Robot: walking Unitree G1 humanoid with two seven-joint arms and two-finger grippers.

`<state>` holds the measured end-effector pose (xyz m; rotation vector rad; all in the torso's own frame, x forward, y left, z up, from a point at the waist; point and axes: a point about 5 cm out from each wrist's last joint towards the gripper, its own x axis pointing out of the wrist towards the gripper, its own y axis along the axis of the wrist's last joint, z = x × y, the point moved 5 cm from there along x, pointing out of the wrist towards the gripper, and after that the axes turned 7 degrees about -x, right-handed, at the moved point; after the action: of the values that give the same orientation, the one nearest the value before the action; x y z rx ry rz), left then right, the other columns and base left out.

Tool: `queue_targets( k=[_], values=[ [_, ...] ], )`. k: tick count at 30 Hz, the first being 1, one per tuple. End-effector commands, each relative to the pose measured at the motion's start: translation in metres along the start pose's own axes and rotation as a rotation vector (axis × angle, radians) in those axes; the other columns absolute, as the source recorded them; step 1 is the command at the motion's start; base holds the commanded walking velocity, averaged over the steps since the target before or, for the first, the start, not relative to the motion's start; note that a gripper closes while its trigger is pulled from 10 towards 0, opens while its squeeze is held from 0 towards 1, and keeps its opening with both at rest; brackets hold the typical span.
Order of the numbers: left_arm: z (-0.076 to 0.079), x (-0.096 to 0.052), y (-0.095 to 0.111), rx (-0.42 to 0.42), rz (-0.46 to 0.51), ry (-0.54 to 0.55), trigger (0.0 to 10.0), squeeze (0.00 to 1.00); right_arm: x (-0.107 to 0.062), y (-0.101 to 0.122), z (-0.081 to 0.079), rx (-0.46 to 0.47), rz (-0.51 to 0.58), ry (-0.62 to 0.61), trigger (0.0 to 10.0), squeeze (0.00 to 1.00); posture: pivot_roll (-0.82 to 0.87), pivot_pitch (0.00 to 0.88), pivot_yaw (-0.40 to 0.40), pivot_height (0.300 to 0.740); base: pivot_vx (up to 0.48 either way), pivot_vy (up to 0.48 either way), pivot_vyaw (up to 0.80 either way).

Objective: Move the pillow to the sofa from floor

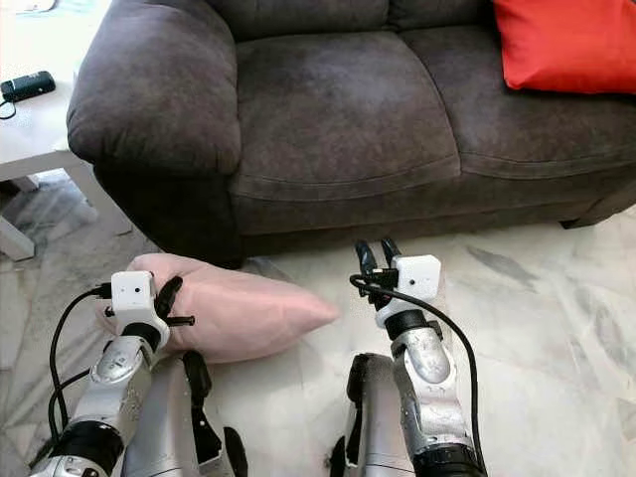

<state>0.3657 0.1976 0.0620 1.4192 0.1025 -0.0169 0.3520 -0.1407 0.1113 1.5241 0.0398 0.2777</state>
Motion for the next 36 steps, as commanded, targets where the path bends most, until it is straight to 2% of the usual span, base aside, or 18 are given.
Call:
queue_targets(
  k=[1,4,9,19,36],
  values=[
    [0.0020,0.0047,0.0213,0.014,0.086,-0.018,10.0,0.00,-0.0001,-0.0010,0.0036,0.013,0.003,-0.022,10.0,0.00,0.03,0.094,0.010,0.500,0.000,0.000,0.00],
    [0.0018,0.0052,0.0223,0.017,0.088,-0.019,10.0,0.00,0.0000,-0.0008,0.0041,0.015,0.007,-0.028,10.0,0.00,0.03,0.093,0.011,0.504,0.000,0.000,0.00],
    [0.0010,0.0055,0.0234,0.019,0.091,-0.020,10.0,0.00,0.0010,-0.0004,0.0036,0.016,0.015,-0.031,10.0,0.00,0.04,0.096,0.014,0.543,0.000,0.000,0.00],
    [0.0010,0.0050,0.0213,0.014,0.084,-0.017,10.0,0.00,0.0003,-0.0017,0.0010,0.019,0.014,-0.022,10.0,0.00,0.04,0.106,0.015,0.588,0.000,0.000,0.00],
    [-0.0011,0.0045,0.0204,0.016,0.081,-0.011,10.0,0.00,0.0002,-0.0029,-0.0015,0.025,0.013,-0.018,10.0,0.00,0.04,0.114,0.016,0.690,0.000,0.000,0.00]
  ],
)
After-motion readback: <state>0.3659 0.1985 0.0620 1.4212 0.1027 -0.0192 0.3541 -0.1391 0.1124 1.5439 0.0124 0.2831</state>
